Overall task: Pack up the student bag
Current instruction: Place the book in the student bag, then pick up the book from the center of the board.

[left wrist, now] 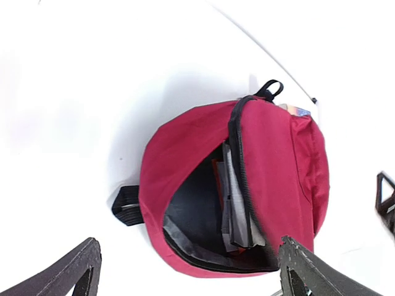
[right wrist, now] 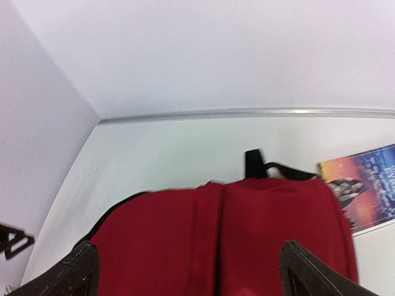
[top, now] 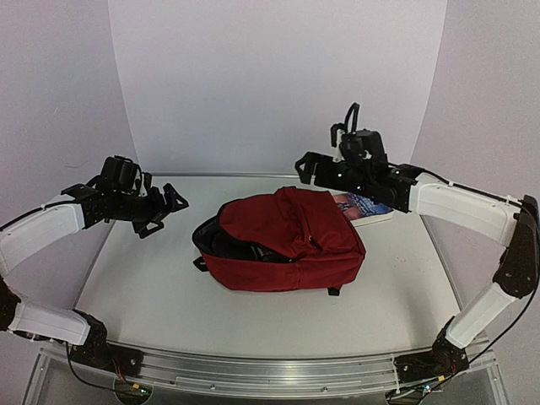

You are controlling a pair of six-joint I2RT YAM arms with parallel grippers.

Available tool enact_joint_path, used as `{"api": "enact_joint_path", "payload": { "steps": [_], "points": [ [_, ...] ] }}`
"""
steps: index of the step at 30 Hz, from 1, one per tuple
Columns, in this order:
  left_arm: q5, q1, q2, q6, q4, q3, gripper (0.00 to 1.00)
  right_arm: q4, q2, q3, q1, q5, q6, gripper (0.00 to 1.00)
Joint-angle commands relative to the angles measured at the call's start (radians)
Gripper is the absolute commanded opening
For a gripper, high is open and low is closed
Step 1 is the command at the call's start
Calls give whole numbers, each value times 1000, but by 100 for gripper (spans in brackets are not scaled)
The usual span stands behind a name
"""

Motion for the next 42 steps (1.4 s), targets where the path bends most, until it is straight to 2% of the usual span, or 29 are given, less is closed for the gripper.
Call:
{"api": "enact_joint_path", "payload": {
  "steps": [1, 6, 10, 16, 22, 30, 38, 42],
  "points": [
    [39, 23, 19, 27, -18, 53, 100, -38, 33, -23, -207, -22, 51, 98],
    [55, 39, 31, 26, -17, 60, 100, -29, 157, -40, -444, -141, 119, 98],
    [56, 47, 26, 27, -38, 61, 100, -6, 266, -47, -564, -185, 158, 87],
    [51, 59, -9, 26, -63, 53, 100, 23, 393, -49, -699, -167, 146, 87],
    [37, 65, -34, 24, -94, 57, 100, 81, 477, -44, -745, -243, 90, 85],
    [32, 68, -40, 21, -108, 61, 100, 164, 544, -9, -813, -344, 53, 73],
    [19, 69, -49, 13, -113, 50, 100, 205, 527, 6, -814, -481, 42, 57],
    [17, 69, -48, 7, -109, 40, 100, 206, 484, -2, -814, -534, 70, 53]
  ]
}}
